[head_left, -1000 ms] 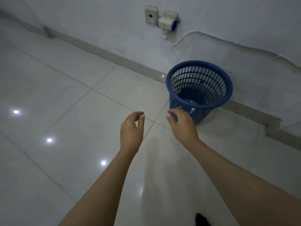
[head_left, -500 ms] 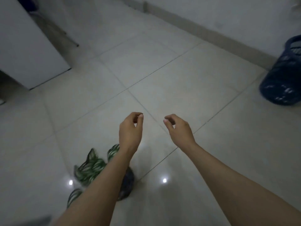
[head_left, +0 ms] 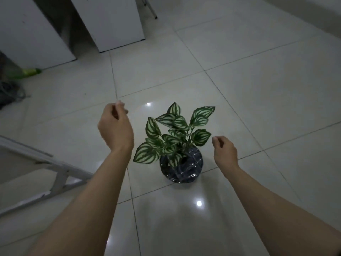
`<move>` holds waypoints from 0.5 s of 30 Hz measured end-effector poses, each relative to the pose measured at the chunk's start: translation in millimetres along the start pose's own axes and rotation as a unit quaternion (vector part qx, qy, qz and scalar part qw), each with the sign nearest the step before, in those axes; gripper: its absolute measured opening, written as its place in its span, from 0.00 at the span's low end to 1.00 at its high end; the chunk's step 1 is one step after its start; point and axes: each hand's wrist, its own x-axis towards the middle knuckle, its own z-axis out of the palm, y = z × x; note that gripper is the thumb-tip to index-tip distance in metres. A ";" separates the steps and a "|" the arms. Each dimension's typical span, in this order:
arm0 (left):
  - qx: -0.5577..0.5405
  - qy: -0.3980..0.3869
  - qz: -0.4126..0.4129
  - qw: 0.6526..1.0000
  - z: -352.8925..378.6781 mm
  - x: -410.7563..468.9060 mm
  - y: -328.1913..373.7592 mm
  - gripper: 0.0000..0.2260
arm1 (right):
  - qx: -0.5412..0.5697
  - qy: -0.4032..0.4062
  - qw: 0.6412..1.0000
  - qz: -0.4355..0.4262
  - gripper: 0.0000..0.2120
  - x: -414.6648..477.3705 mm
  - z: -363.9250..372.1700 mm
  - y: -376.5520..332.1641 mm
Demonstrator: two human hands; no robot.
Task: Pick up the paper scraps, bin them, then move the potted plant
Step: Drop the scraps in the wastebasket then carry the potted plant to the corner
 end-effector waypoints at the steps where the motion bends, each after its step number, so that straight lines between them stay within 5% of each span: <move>1: -0.031 0.040 -0.038 0.998 -4.2 -3.7 -14.8 0.14 | 0.000 -0.001 1.000 0.005 0.15 -1.2 4.9 7.8; 6: -0.090 0.148 -0.166 0.971 -6.6 -35.8 -94.6 0.13 | 0.012 -0.016 1.000 0.002 0.15 3.5 35.5 44.3; 15: -0.117 0.123 -0.185 0.968 50.5 -94.0 -185.4 0.12 | 0.056 -0.031 0.995 -0.075 0.14 16.3 84.2 92.1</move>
